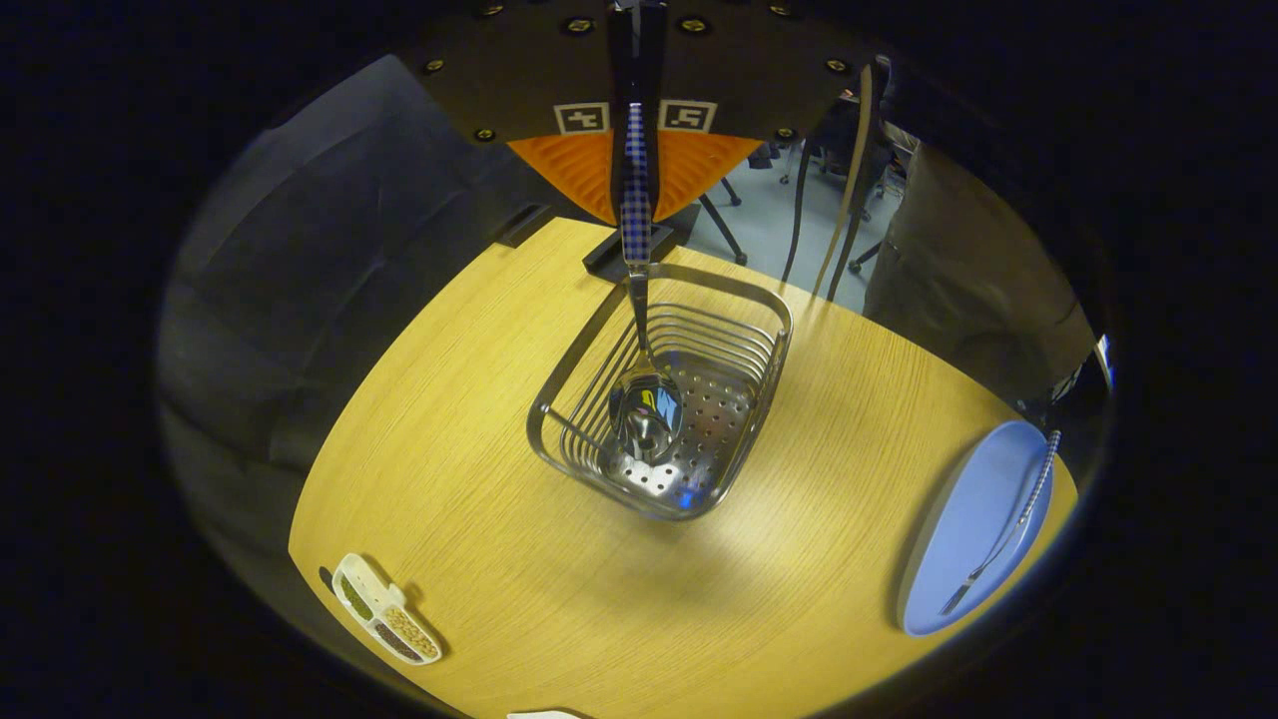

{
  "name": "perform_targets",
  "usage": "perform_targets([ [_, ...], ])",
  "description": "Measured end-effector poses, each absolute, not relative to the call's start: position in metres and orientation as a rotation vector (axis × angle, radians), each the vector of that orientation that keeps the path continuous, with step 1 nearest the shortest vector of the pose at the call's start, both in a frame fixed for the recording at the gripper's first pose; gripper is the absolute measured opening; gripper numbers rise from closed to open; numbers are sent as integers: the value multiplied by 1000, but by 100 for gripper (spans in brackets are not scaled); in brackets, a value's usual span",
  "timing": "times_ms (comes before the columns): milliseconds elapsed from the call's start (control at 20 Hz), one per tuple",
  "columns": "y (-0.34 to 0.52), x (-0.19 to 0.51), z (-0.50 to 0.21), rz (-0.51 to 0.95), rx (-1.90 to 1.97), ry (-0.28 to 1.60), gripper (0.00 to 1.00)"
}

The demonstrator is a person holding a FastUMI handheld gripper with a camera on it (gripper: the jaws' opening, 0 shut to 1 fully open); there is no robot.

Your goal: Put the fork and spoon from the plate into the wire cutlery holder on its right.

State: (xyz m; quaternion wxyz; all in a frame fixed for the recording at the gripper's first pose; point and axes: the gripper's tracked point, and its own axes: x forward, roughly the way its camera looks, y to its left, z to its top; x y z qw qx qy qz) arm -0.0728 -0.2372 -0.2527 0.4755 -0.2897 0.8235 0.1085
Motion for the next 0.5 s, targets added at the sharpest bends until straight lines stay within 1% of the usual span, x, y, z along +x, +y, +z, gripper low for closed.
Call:
perform_targets([
  [100, -233, -68, -253, 262, -696, 2028, 4],
  [150, -232, -70, -255, 259, -690, 2038, 5],
  [200, -230, -68, -255, 259, -682, 2046, 10],
  [350, -229, -67, -254, 242, -656, 2049, 11],
  [400, -228, -67, -252, 237, -638, 2045, 16],
  [450, -227, -65, -249, 230, -634, 2035, 15],
  [500, -226, -62, -244, 225, -628, 2024, 22],
])
